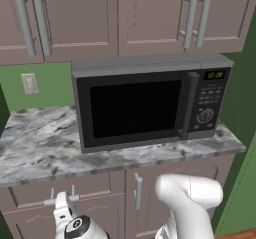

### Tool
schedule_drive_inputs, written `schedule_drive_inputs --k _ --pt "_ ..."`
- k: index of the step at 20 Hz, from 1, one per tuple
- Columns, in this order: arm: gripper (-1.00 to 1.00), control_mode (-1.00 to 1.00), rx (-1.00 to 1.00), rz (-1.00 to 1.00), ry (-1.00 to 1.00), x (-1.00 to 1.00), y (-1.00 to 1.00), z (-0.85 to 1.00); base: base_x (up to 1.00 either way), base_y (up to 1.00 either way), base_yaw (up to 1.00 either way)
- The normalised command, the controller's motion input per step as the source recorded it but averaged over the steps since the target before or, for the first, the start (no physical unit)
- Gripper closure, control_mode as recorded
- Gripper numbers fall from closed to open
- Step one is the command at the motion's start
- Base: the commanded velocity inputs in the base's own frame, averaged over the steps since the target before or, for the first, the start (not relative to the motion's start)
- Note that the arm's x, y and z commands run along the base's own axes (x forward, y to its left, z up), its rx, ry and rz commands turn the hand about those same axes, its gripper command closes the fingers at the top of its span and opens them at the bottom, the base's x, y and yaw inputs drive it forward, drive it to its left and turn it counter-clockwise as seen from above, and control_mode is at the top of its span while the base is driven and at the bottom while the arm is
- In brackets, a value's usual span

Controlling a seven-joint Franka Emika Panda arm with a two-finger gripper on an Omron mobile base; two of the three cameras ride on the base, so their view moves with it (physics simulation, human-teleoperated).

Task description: Take the tongs from the drawer on the left and place them on the dining counter next to the tray containing the kebab skewer.

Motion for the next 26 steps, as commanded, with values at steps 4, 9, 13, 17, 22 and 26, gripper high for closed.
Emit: schedule_drive_inputs --k 4,9,13,17,22,26 --pt "-1.00 -1.00 0.00 0.00 0.00 0.26 0.15 -0.38 0.00 0.00 0.00" --pt "-1.00 -1.00 0.00 0.00 0.00 0.22 0.13 -0.40 0.00 0.00 0.00" --pt "-1.00 -1.00 0.00 0.00 0.00 0.22 0.11 -0.36 0.00 0.00 0.00" --pt "-1.00 -1.00 0.00 0.00 0.00 0.23 0.09 -0.32 0.00 0.00 0.00" --pt "-1.00 -1.00 0.00 0.00 0.00 0.23 0.07 -0.24 0.00 0.00 0.00" --pt "1.00 -1.00 0.00 0.00 0.00 0.10 0.01 -0.11 0.00 0.00 0.00"
